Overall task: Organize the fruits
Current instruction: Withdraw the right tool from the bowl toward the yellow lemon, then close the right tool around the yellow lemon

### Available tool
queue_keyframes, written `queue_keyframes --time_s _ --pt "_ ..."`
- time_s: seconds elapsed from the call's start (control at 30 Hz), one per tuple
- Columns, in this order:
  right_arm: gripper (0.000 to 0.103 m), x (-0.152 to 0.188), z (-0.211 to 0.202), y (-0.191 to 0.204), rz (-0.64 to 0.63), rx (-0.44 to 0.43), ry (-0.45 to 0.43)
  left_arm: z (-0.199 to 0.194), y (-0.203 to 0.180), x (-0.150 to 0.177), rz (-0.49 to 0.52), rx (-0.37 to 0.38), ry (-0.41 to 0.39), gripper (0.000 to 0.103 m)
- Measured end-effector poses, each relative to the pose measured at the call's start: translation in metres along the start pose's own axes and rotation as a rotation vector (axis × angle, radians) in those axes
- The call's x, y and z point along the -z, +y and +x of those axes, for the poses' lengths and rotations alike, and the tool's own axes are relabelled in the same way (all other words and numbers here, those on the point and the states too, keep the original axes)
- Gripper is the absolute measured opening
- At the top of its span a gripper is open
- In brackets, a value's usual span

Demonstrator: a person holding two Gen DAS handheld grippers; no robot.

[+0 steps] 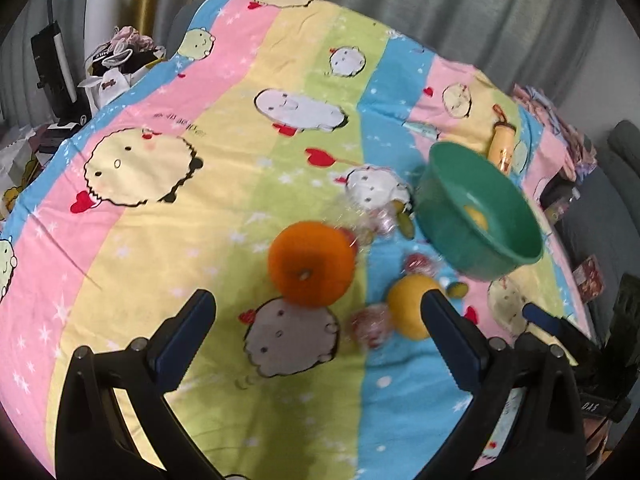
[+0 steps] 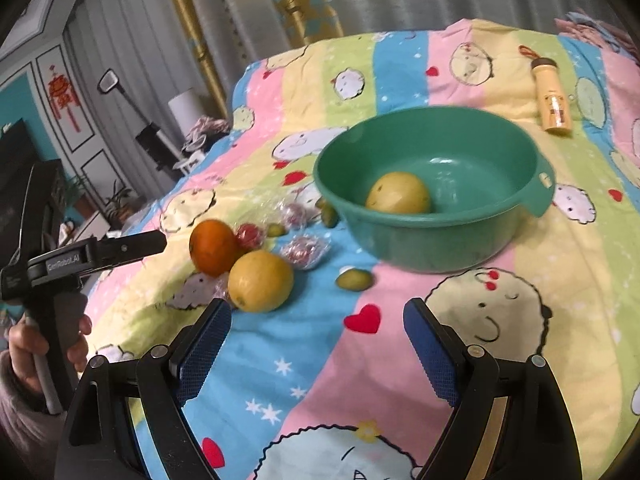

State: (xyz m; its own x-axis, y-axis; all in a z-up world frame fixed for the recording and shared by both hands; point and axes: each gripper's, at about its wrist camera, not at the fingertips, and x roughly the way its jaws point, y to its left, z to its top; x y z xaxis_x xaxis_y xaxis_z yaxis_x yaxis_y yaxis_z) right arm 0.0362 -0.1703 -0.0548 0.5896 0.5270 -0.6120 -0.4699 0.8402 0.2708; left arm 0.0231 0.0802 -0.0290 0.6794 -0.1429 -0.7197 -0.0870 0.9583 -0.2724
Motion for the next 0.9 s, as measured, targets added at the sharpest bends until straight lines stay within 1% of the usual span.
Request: queue_keyframes --time_s 0.13,0.23,0.37,0.43,0.5,0.6,0.63,0.7,0.77,0.8,0.87,0.9 --pt "0.088 0.005 0.010 0.010 -0.043 -0.050 0.039 0.004 -0.003 0.007 0.069 0.035 0.027 0.103" --pt "0.088 0.008 0.016 0.017 -0.080 -0.042 0.051 0.008 -0.009 0.012 0.124 0.040 0.042 0.103" --pt "0.088 0.007 0.017 0.004 -0.036 -0.025 0.056 0.015 -0.017 0.018 0.181 0.044 0.061 0.102" --pt "0.088 0.006 0.019 -0.006 -0.003 0.003 0.062 0.019 -0.020 0.019 0.196 0.061 0.076 0.102" --pt "0.088 0.007 0.020 -0.013 0.028 0.010 0.068 0.021 -0.025 0.022 0.211 0.084 0.087 0.101" --pt "0.088 0.007 0.018 -0.015 0.051 -0.038 0.059 0.025 -0.033 0.025 0.247 0.094 0.089 0.098" --pt "0.088 0.007 0.017 -0.015 0.057 -0.060 0.054 0.026 -0.035 0.026 0.257 0.094 0.093 0.095" --pt "0.088 0.006 0.016 -0.014 0.072 -0.104 0.046 0.031 -0.037 0.028 0.265 0.096 0.104 0.093" --pt "0.088 0.007 0.017 -0.014 0.085 -0.125 0.045 0.033 -0.036 0.028 0.261 0.088 0.112 0.092" --pt "0.088 0.007 0.017 -0.014 0.084 -0.121 0.046 0.033 -0.037 0.028 0.257 0.090 0.110 0.092" --pt "0.088 0.007 0.018 -0.014 0.087 -0.118 0.046 0.028 -0.036 0.025 0.242 0.121 0.087 0.092" --pt "0.088 0.007 0.018 -0.016 0.107 -0.141 0.045 0.025 -0.036 0.023 0.235 0.147 0.067 0.092"
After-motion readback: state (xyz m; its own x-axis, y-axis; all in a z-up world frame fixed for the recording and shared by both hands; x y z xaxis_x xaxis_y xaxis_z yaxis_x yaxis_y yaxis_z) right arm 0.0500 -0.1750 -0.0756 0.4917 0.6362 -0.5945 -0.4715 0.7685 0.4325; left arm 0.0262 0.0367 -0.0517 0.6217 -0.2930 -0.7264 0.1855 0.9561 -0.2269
